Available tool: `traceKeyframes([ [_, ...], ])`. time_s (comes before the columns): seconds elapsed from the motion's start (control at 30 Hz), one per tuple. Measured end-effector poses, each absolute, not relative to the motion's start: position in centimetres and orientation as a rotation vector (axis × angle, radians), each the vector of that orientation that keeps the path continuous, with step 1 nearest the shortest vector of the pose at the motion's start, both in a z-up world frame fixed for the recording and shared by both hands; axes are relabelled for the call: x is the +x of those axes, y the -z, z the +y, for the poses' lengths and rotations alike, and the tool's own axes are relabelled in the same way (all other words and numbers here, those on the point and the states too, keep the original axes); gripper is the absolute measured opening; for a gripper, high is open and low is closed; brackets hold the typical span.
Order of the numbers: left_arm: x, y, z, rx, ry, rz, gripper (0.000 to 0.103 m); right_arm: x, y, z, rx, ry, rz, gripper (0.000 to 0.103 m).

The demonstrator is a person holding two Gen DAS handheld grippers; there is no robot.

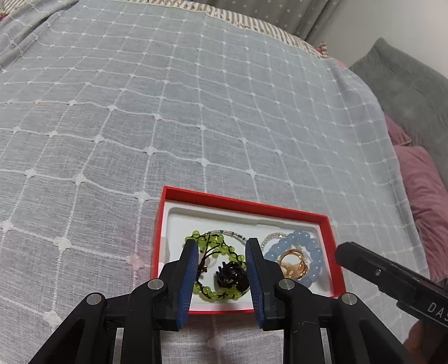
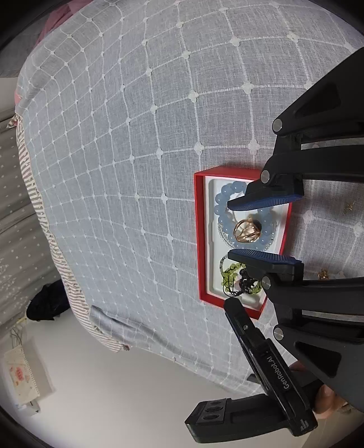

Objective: Organize jewelry
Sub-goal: 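Lower both rings into the red box and open both tools, then grasp the small gold earring on the cover with the left tool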

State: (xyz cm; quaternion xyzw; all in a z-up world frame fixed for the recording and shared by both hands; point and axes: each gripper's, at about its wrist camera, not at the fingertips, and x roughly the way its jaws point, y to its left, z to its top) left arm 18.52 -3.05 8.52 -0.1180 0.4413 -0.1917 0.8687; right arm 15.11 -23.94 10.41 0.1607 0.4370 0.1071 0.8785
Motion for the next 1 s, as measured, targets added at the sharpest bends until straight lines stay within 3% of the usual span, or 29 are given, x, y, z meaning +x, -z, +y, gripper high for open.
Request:
traceKeyframes([
  [0.47, 14.1, -9.8, -2.4, -0.124, 0.378, 0.89, 0.029, 10.6, -12.1, -24.5, 0.276, -0.225, 0.913, 0.03],
  [1.0, 11.2, -6.8, -3.0, -0.015, 0.422, 1.046, 0.031, 9.0, -11.2, -24.3, 0.267, -0.219, 1.022, 0.03],
])
